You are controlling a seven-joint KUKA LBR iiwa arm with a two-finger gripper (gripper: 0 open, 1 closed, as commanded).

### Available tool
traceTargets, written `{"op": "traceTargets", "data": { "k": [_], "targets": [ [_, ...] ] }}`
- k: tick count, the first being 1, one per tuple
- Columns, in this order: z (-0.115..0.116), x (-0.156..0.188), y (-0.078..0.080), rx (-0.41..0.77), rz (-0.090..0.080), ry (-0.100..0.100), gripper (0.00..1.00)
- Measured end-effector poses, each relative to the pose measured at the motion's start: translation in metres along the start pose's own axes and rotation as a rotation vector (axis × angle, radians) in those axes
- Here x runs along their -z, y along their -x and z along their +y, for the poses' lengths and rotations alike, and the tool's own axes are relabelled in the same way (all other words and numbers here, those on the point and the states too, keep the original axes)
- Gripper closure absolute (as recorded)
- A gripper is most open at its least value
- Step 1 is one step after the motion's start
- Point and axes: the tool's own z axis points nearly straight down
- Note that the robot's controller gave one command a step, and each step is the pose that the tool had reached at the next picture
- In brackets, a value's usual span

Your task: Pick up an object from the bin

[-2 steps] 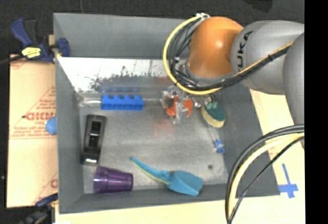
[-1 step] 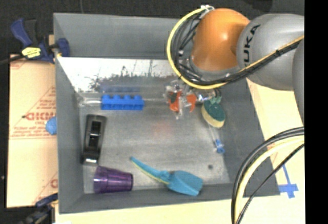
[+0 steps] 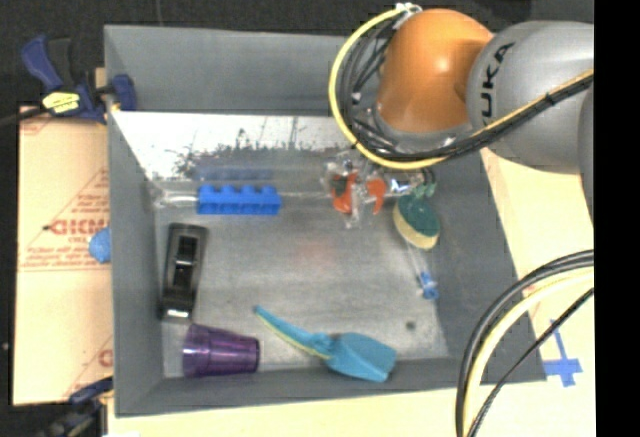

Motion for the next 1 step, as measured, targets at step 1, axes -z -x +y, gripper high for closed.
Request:
{"op": "traceTargets", "data": {
  "k": [1],
  "targets": [
    [-0.0007, 0.0132, 0.0008, -0.002, -0.003, -0.001, 1.0]
  ]
}}
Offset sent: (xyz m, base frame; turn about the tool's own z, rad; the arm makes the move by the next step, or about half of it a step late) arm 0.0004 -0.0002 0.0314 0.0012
